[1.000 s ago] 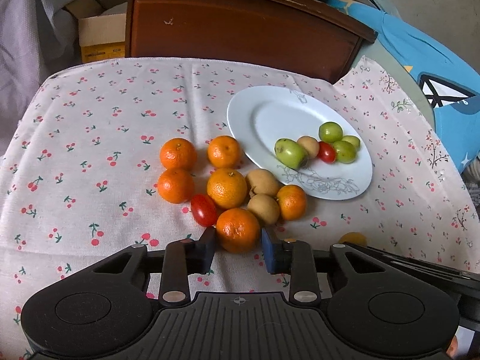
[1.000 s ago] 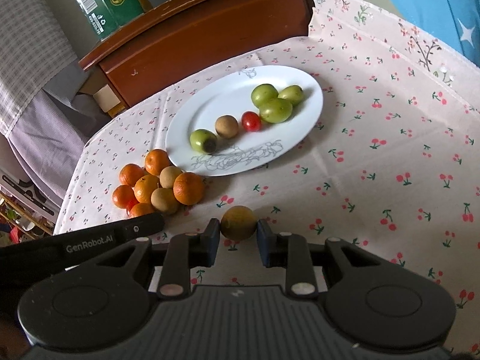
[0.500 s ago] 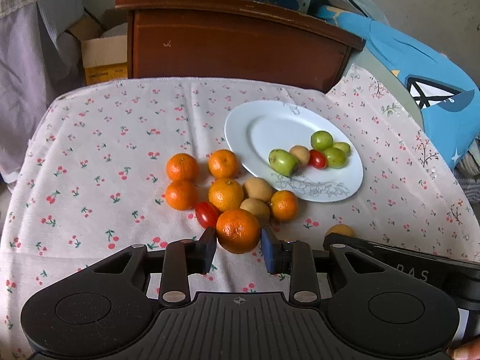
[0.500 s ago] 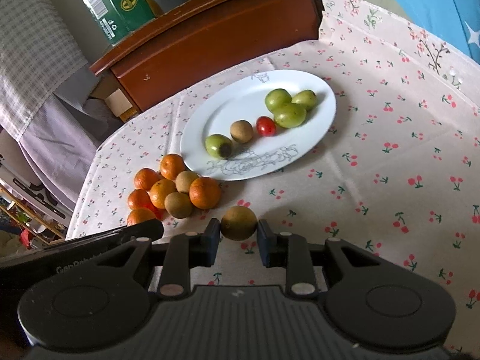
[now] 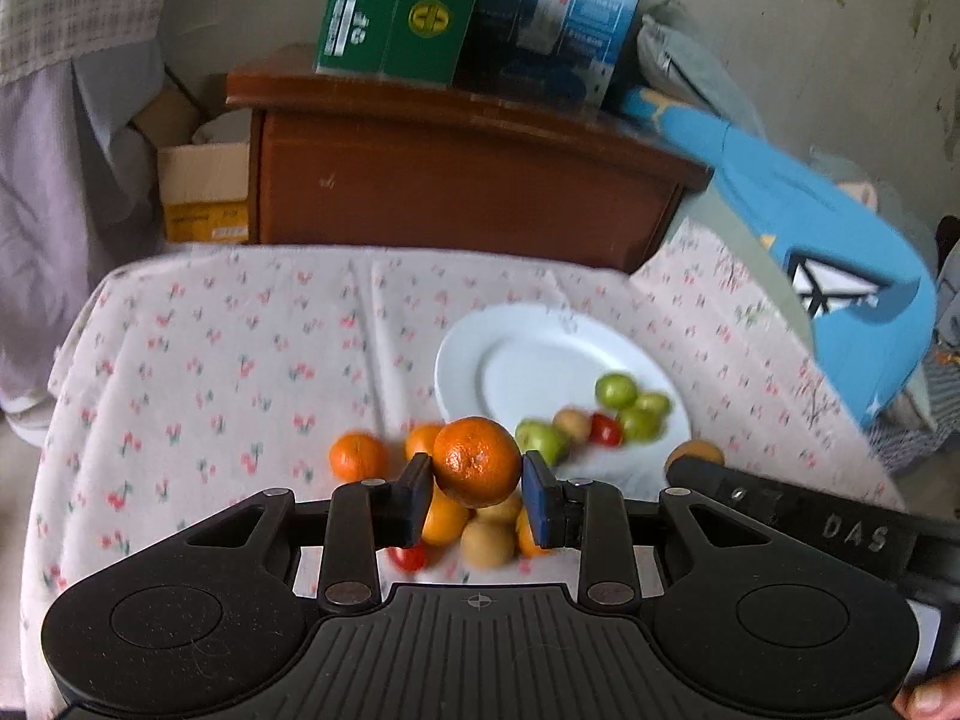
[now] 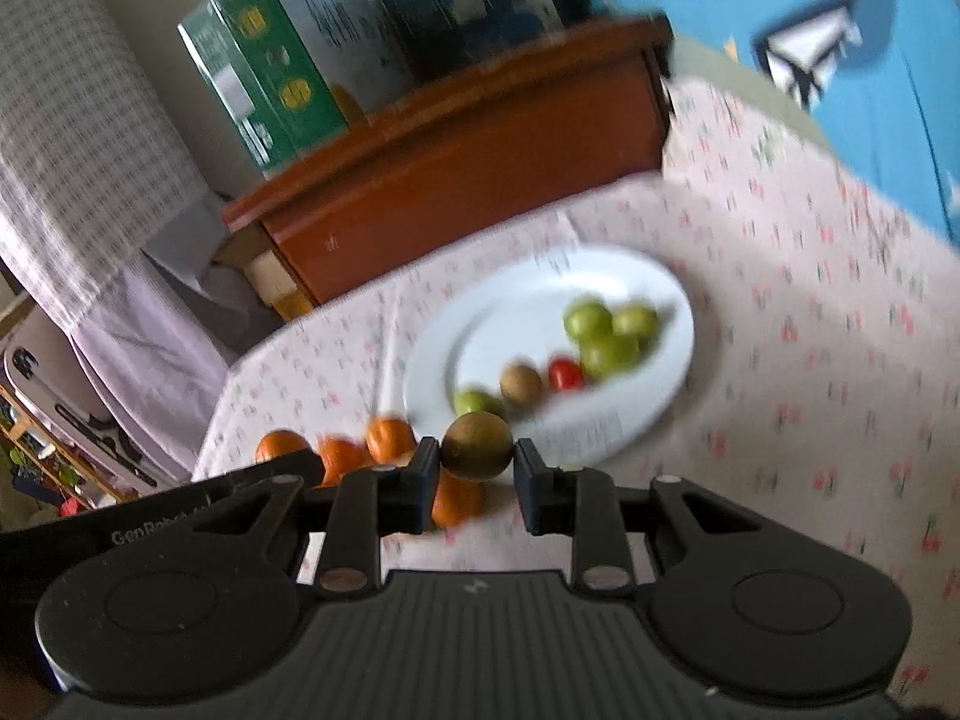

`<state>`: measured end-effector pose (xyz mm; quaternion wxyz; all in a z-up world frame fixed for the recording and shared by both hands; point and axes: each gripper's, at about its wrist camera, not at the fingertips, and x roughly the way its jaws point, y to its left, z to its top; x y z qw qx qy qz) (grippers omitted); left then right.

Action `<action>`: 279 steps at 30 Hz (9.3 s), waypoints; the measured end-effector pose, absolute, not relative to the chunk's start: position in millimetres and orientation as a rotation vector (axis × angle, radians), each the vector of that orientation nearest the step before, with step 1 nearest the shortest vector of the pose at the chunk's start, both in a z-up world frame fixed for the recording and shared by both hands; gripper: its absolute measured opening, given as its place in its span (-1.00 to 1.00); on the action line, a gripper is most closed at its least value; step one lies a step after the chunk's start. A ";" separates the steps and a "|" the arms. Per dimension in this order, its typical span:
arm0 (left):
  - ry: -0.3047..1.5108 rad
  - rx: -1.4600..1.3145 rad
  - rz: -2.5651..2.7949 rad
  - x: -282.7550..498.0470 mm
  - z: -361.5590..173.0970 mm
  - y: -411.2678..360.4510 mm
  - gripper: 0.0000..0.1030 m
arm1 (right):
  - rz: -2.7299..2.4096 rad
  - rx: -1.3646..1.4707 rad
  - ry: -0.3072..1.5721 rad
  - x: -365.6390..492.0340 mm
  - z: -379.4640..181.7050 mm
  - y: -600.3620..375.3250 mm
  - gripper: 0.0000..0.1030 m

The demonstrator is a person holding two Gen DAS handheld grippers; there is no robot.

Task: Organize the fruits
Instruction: 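Carry the mandarin and kiwi onto the white plate and open both grippers, then withdraw both grippers from the plate back toward the fruit pile, then grasp a mandarin orange with the left gripper while the right gripper grasps another mandarin, then carry both mandarins onto the white plate and open both grippers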

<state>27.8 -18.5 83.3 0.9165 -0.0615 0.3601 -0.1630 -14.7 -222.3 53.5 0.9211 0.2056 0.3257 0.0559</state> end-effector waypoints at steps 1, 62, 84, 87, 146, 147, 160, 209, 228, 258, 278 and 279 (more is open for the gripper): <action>0.736 -0.125 -0.336 30.2 86.5 -18.6 -0.43 | 0.116 0.422 0.656 -12.8 59.1 -224.2 -0.48; 0.721 -0.063 -0.283 108.1 110.5 -12.9 0.78 | 0.085 0.551 0.703 62.3 47.1 -242.8 -0.27; 0.799 -0.126 -0.213 64.4 90.1 21.9 0.78 | 0.099 0.530 0.723 5.9 44.8 -221.9 -0.25; 0.812 -0.125 -0.205 59.8 86.6 24.5 0.78 | 0.106 0.532 0.733 -0.4 42.7 -218.1 -0.25; 0.893 -0.109 -0.196 71.3 16.5 8.9 -0.18 | 0.137 0.431 0.847 2.0 1.6 -185.0 -0.41; 0.896 -0.109 -0.205 71.3 16.2 8.2 -0.26 | 0.140 0.435 0.851 1.9 0.8 -184.8 -0.41; 0.902 -0.110 -0.229 62.1 18.2 11.7 -0.49 | 0.155 0.433 0.862 2.9 -3.1 -183.8 -0.62; 0.797 -0.120 -0.216 38.9 65.6 6.7 -0.49 | 0.208 0.327 0.677 -4.5 51.6 -178.7 -0.41; 0.738 -0.026 -0.319 64.2 103.7 -33.3 -0.49 | 0.080 0.409 0.605 27.3 96.8 -242.0 -0.41; 0.897 0.005 -0.447 130.4 49.1 -67.2 -0.49 | 0.062 0.566 0.726 103.2 30.2 -264.2 -0.41; 0.822 -0.015 -0.457 129.6 68.6 -66.2 0.06 | 0.043 0.563 0.716 106.7 28.1 -260.7 -0.35; 0.816 -0.012 -0.445 129.7 72.0 -64.6 0.23 | 0.041 0.553 0.713 105.6 30.1 -260.1 -0.34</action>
